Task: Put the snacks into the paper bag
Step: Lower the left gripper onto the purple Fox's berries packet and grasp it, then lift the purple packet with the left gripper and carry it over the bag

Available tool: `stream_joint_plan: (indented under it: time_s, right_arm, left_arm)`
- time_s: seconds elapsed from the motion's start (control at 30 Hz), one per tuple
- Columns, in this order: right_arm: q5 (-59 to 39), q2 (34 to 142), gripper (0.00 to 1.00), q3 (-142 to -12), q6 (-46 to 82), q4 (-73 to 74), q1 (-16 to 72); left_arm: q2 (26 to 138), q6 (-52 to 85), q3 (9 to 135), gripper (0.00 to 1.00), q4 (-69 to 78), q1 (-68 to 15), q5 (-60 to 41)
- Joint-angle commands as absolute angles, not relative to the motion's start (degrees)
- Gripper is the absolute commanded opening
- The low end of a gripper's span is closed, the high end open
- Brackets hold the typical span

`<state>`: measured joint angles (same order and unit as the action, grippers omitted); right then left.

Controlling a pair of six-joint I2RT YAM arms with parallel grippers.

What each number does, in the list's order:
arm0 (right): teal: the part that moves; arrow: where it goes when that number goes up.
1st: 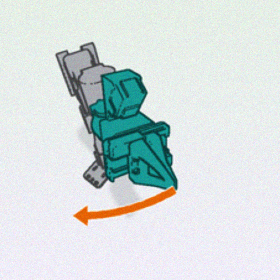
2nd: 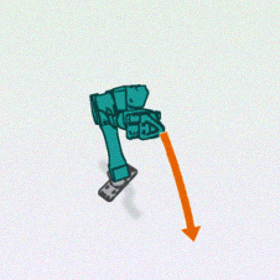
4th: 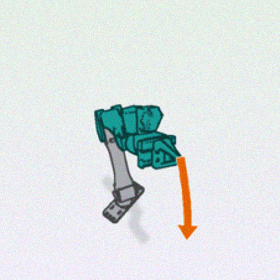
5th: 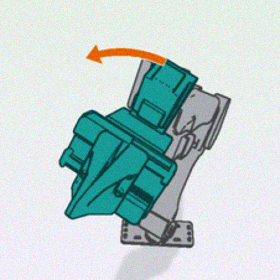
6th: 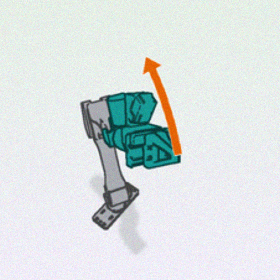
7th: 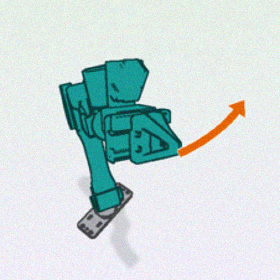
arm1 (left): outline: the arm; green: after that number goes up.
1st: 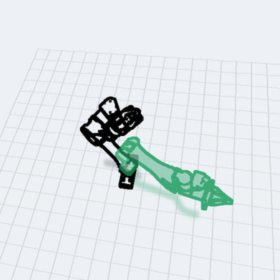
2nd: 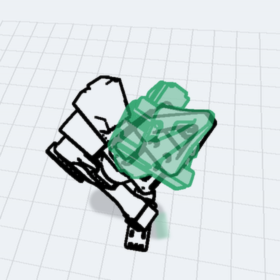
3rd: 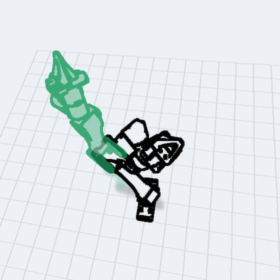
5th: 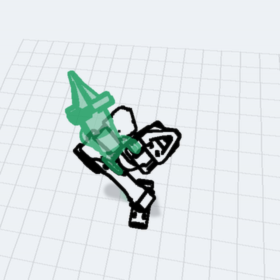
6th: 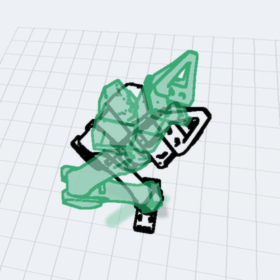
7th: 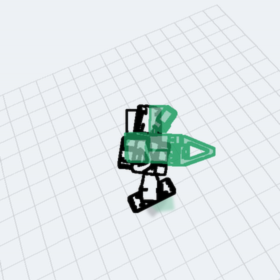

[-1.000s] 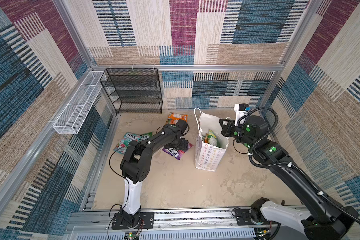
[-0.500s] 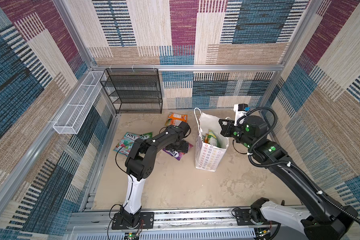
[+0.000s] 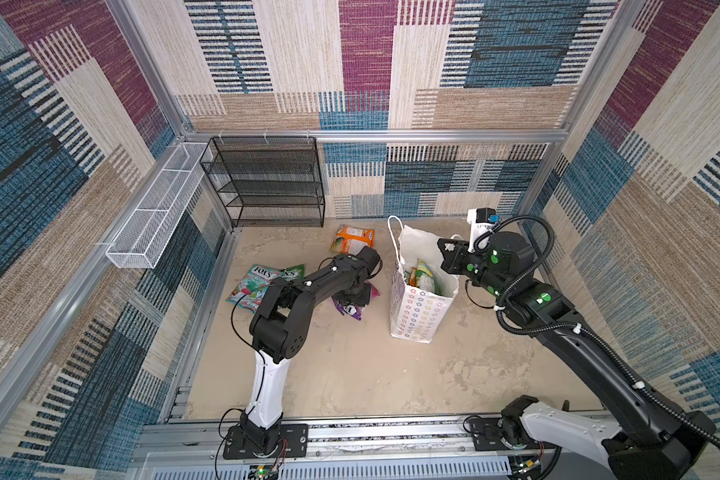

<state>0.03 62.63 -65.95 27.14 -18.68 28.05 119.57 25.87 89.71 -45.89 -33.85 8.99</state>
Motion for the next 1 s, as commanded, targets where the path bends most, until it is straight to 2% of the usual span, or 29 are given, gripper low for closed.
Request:
stream_joint_plan:
  time_s: [0.0, 0.2, 0.37, 0.97]
  right_arm:
    - [-0.07, 62.26, 0.02, -65.66, 26.96, -16.05, 28.0]
    - [0.08, 62.06, 0.02, -65.69, 26.9, -16.22, 27.99]
    - [0.09, 62.06, 0.02, -65.57, 26.89, -16.09, 27.95]
    - [-0.28, 61.13, 0.01, -65.57, 27.14, -16.05, 27.87]
  left_arm:
    - [118.84, 28.44, 89.04, 0.33, -48.5, -34.25, 7.66]
    - [116.67, 30.46, 88.3, 0.15, -48.4, -34.93, 7.87]
    - [112.98, 32.31, 86.1, 0.05, -47.3, -35.5, 7.92]
    - [86.72, 37.24, 78.88, 0.03, -45.53, -36.13, 6.67]
